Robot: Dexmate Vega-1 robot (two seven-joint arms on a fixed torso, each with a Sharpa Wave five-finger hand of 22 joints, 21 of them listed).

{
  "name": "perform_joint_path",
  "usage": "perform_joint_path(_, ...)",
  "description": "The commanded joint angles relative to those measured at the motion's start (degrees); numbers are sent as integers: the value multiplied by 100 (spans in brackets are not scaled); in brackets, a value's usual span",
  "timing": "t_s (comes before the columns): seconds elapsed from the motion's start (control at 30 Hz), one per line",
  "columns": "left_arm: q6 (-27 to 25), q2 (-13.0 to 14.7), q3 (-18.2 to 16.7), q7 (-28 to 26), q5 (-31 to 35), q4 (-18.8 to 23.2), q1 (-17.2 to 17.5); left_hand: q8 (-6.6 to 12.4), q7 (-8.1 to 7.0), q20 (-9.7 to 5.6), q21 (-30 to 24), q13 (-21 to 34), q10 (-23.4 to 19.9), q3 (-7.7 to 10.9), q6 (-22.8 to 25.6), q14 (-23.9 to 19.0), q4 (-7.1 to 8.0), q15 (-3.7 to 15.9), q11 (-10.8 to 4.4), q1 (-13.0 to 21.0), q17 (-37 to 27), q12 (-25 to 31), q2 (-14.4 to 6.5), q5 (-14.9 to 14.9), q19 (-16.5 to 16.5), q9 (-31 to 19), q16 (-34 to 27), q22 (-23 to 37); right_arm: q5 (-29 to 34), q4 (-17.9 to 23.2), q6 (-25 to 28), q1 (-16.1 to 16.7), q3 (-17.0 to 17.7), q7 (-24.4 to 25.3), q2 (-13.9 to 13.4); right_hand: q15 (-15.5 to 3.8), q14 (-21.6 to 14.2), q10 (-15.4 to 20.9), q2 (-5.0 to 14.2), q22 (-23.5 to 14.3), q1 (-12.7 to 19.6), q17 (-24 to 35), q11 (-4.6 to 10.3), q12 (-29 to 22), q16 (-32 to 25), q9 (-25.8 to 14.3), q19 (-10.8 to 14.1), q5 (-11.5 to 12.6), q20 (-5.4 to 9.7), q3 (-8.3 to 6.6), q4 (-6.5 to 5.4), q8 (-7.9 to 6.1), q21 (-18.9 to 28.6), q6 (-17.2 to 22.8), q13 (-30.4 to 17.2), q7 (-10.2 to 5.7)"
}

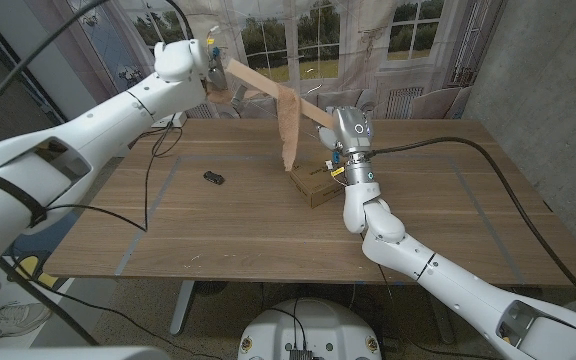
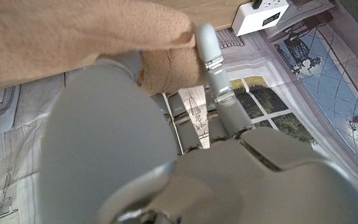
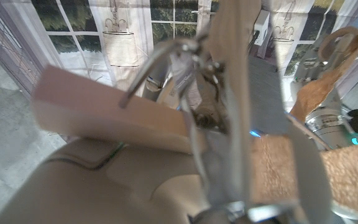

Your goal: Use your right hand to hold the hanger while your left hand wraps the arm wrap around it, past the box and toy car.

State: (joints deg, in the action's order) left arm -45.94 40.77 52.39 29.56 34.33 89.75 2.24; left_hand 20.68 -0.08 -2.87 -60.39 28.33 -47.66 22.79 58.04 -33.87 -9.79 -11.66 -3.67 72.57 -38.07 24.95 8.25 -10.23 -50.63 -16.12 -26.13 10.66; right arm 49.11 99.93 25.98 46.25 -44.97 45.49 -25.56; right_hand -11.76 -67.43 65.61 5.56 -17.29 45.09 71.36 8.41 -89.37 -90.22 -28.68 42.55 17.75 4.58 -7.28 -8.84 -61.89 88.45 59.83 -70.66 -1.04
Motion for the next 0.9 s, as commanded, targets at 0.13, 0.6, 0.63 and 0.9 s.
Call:
perform_joint_path(0.13,273,110,-11,-165,-369,-185,291,17,372,-922,-47,867,-271,96,425,-2580,90,2232,119,1258,-26,-16,-1275,-25,425,4,15,1,-390,-81,268,46,227,327,184,-34,-11,26,378,2,-39,17,25,-29,-15,-4,-10,19,339,-42,-9,-49,39,-14,-22,-29)
perform_joint_path(0.6,1678,404,-508,-612,-1212,639,1056,4,355,-919,-102,881,-285,108,438,-2616,86,2248,112,1260,-11,-73,-1266,-22,440,11,42,-2,-484,-218,303,-75,154,519,214,-33,-20,21,381,-3,-33,18,29,-27,-16,10,-3,17,342,-57,-4,-68,48,-21,-23,-14)
perform_joint_path(0.63,1789,412,-497,-627,-1199,721,1096,1,355,-919,-105,884,-285,108,436,-2617,86,2241,119,1260,-9,-74,-1266,-21,441,12,44,-3,-470,-236,317,-87,142,546,224,-34,-21,31,383,12,-32,18,32,-30,-16,17,9,16,339,-60,-3,-70,42,-12,-23,-17)
perform_joint_path(0.9,2682,389,-605,-648,-1359,1089,1382,-26,391,-920,-127,852,-278,119,412,-2594,82,2245,124,1261,2,-133,-1261,-16,460,25,78,-7,-487,-287,400,-110,131,736,303,-34,-26,35,388,23,-30,18,27,-30,-17,19,18,14,337,-69,-3,-84,39,-7,-23,-11)
